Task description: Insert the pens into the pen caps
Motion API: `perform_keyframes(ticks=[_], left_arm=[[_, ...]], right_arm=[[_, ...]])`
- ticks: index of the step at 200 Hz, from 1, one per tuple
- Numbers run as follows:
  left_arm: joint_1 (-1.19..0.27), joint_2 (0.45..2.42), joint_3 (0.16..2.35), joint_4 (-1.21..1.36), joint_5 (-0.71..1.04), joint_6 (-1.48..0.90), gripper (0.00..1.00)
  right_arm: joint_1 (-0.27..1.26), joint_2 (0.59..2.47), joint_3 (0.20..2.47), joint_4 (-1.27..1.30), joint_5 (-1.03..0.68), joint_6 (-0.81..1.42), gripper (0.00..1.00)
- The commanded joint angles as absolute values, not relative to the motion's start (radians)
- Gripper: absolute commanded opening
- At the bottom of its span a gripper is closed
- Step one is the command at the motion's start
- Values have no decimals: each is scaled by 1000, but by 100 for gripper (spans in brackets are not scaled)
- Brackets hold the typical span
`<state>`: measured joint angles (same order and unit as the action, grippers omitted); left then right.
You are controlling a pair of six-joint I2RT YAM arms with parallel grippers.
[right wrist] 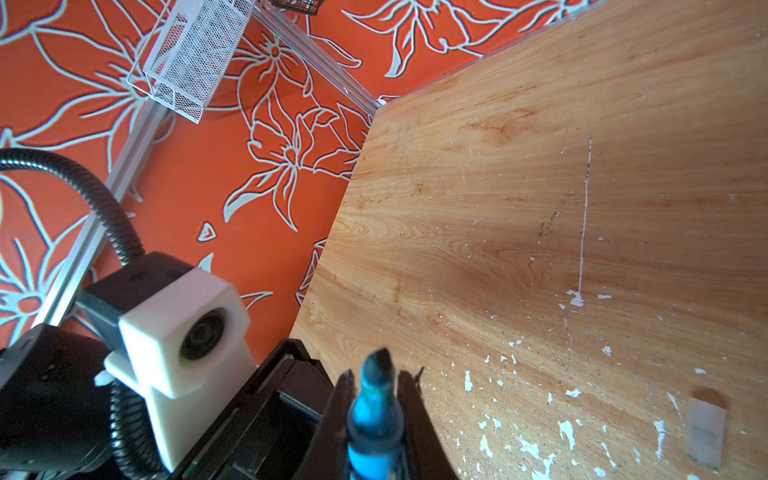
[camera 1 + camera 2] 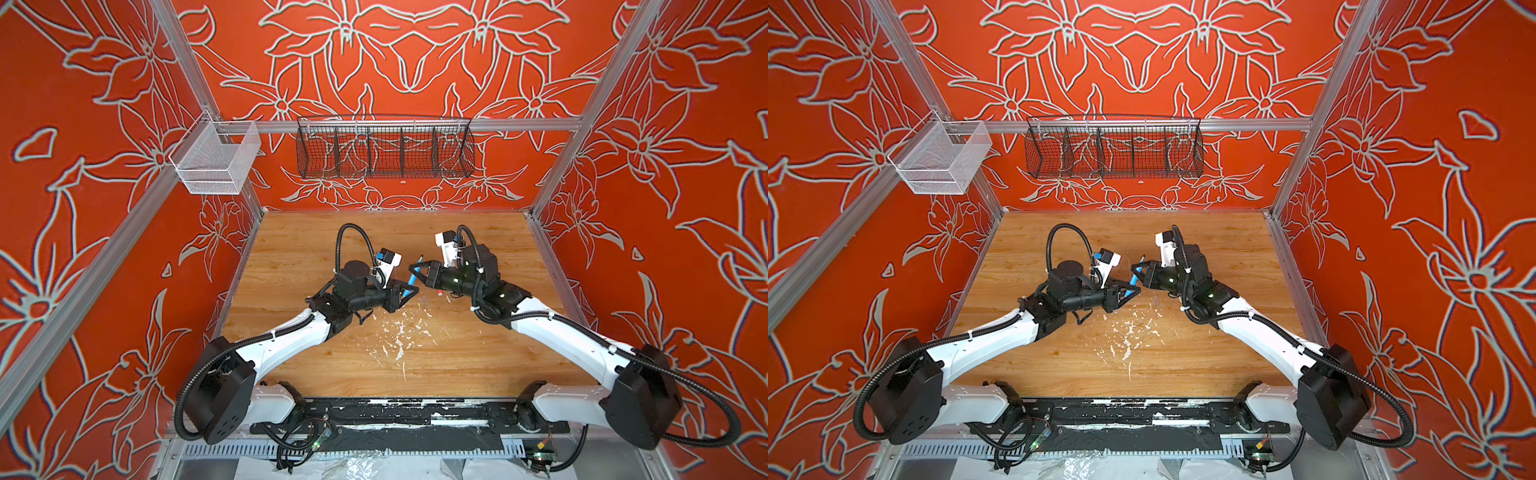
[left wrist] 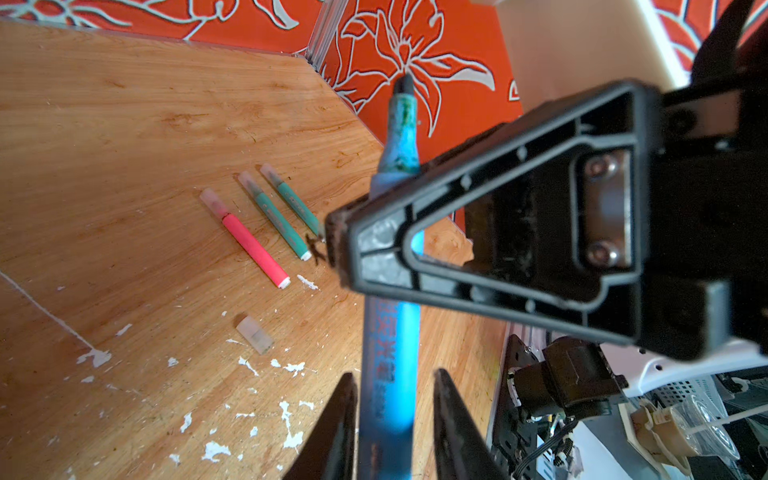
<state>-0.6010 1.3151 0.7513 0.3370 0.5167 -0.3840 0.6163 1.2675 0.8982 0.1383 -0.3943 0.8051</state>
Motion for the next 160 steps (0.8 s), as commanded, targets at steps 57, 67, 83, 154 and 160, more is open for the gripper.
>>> perform_keyframes(ticks=[57,67,83,154,160], left_arm=[[-594,1315,772,333,501,-369,16],[-594,1310,769,345,494,-371,13],[-592,1303,769,345,485,-369,11],[-592,1297,788,321,456,-337,0],[-592,1299,791,319,446,-329,0]], right_arm=[[634,1268,905,185,-415,834,0],[636,1270,906,182,-415,831,0],[636,1276,908,179,-418,830,0],[644,1273,911,165,-418,816,11],[643,1266,917,154,-414,809,16]])
